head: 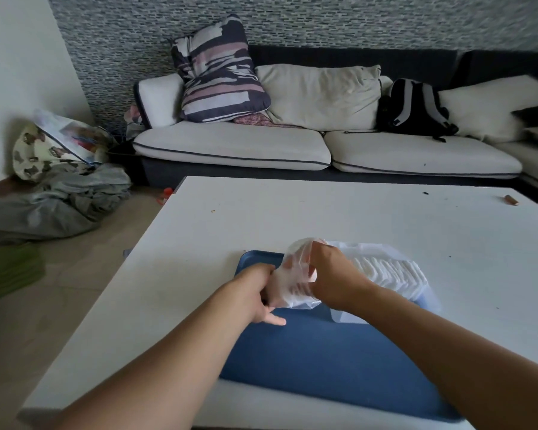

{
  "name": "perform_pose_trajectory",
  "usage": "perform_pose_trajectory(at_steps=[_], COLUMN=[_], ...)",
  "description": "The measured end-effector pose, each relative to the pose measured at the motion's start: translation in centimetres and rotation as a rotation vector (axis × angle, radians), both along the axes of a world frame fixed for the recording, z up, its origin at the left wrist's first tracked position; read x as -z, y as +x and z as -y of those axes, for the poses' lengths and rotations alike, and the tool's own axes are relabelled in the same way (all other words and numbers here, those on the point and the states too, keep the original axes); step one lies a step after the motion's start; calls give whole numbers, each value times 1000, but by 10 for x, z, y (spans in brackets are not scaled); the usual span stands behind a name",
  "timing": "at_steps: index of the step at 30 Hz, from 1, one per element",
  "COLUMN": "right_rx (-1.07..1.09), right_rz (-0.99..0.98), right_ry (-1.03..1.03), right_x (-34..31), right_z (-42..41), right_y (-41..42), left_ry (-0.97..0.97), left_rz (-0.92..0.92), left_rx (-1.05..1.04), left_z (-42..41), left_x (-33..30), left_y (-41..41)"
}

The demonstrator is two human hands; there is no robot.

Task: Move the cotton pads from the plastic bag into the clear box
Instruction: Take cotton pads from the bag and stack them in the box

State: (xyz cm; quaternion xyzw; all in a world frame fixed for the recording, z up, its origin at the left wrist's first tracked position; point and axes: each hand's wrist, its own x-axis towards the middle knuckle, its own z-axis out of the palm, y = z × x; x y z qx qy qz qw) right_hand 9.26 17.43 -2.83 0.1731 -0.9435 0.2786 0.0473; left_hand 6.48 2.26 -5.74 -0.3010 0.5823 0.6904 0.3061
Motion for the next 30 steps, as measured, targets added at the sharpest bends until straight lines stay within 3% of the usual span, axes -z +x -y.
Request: perform_pose_trajectory(at_steps=[11, 17, 21, 27, 30], right_rx=[-9, -27, -17, -69, -23], right_rz=[-45, 6, 7, -208, -185], right_ry=[-129, -251, -148, -285, -270], right_x=[4, 0, 10, -1, -1], right_z=[-13, -12, -13, -14, -20], right_y=[-5, -1, -3, 9, 9], left_ry=[141, 178, 153, 170, 223], left_rz=[-155, -140, -141, -228, -236], left_rx=[-224, -111, -89, -189, -231], left_z=[-2, -6, -9, -7, -1], left_x=[-21, -24, -17, -17, -14], left_y=[4, 5, 2, -2, -8])
